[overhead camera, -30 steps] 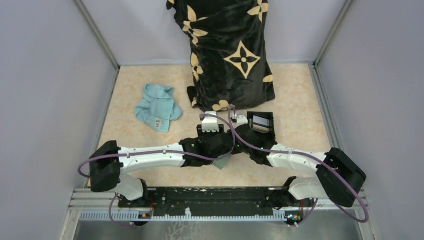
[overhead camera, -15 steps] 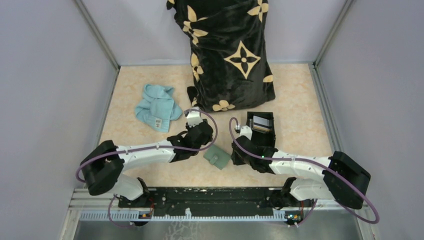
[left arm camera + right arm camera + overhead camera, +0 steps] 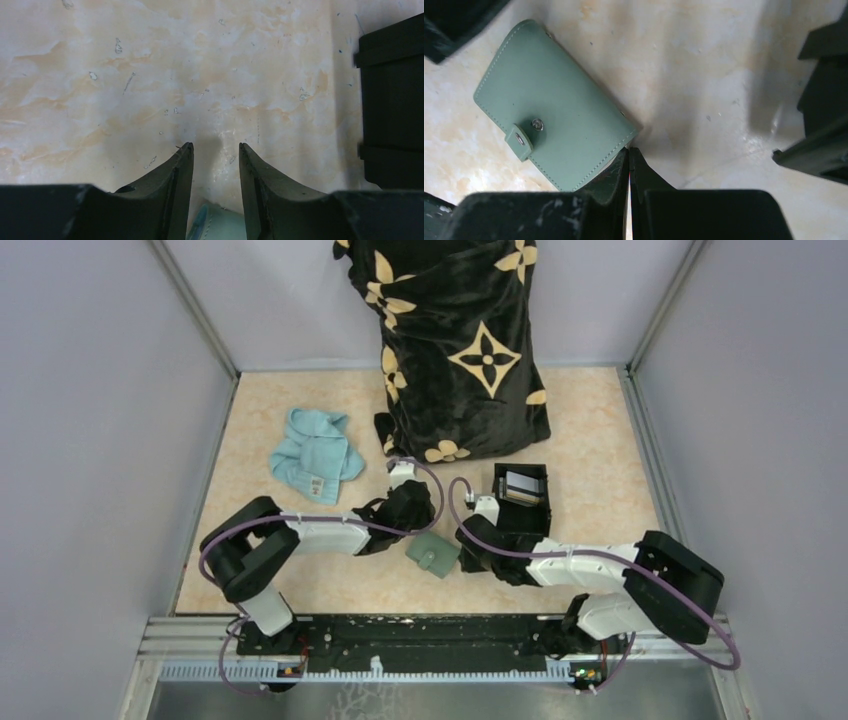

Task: Put the credit cards into the card holder
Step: Adjust the card holder at the center of the board.

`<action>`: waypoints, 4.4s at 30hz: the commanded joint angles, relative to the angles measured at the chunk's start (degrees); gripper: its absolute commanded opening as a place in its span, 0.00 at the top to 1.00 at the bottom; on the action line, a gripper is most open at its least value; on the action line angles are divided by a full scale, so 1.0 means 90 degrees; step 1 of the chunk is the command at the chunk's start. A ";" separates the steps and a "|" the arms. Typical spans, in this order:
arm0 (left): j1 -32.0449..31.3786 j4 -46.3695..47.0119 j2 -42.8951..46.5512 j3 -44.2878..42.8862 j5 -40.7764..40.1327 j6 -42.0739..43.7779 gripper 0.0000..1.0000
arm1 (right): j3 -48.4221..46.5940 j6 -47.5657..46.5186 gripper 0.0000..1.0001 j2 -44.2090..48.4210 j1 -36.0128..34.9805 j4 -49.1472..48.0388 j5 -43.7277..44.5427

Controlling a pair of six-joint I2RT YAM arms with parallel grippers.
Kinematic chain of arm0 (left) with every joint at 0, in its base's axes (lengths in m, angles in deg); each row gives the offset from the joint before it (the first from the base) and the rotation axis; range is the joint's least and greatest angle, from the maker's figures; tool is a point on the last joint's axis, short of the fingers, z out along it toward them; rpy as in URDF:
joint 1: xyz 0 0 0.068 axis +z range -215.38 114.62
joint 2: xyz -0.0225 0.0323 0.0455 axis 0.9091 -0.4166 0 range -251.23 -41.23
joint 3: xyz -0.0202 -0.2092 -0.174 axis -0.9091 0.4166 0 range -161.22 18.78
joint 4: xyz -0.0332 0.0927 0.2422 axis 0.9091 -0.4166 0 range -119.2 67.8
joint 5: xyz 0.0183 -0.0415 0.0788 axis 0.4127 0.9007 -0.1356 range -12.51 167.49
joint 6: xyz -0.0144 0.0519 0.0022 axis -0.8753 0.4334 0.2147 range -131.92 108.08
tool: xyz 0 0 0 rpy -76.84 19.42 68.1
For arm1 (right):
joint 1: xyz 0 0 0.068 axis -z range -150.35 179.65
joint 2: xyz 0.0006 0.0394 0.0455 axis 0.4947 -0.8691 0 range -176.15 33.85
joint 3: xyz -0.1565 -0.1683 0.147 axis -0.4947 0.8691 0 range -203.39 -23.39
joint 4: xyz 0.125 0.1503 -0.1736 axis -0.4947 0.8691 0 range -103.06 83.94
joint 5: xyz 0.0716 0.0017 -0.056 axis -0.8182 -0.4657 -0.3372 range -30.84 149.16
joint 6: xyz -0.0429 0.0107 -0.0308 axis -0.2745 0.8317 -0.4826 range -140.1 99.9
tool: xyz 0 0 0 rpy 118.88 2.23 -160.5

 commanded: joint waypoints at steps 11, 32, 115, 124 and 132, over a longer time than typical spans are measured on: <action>0.0277 0.0210 -0.0159 0.0248 0.1104 0.0005 0.59 | -0.0476 -0.0497 0.98 -0.0572 0.0531 -0.0617 -0.0314; 0.0241 -0.2042 0.2365 0.2091 0.0555 -0.1685 0.60 | -0.2743 -0.1244 0.98 -0.3019 0.0725 -0.1142 -0.1474; -0.1588 -0.2796 0.2897 0.2411 -0.0483 -0.3721 0.59 | -0.1819 -0.0291 0.77 -0.1194 -0.0685 0.0246 0.0379; -0.1597 -0.2738 0.2748 0.2451 -0.0400 -0.3688 0.60 | -0.0986 0.0101 0.64 -0.0687 -0.0433 -0.0729 -0.0168; -0.1597 -0.2737 0.2826 0.2533 -0.0357 -0.3680 0.61 | 0.0179 0.0583 0.50 -0.0589 0.0017 -0.2599 -0.1207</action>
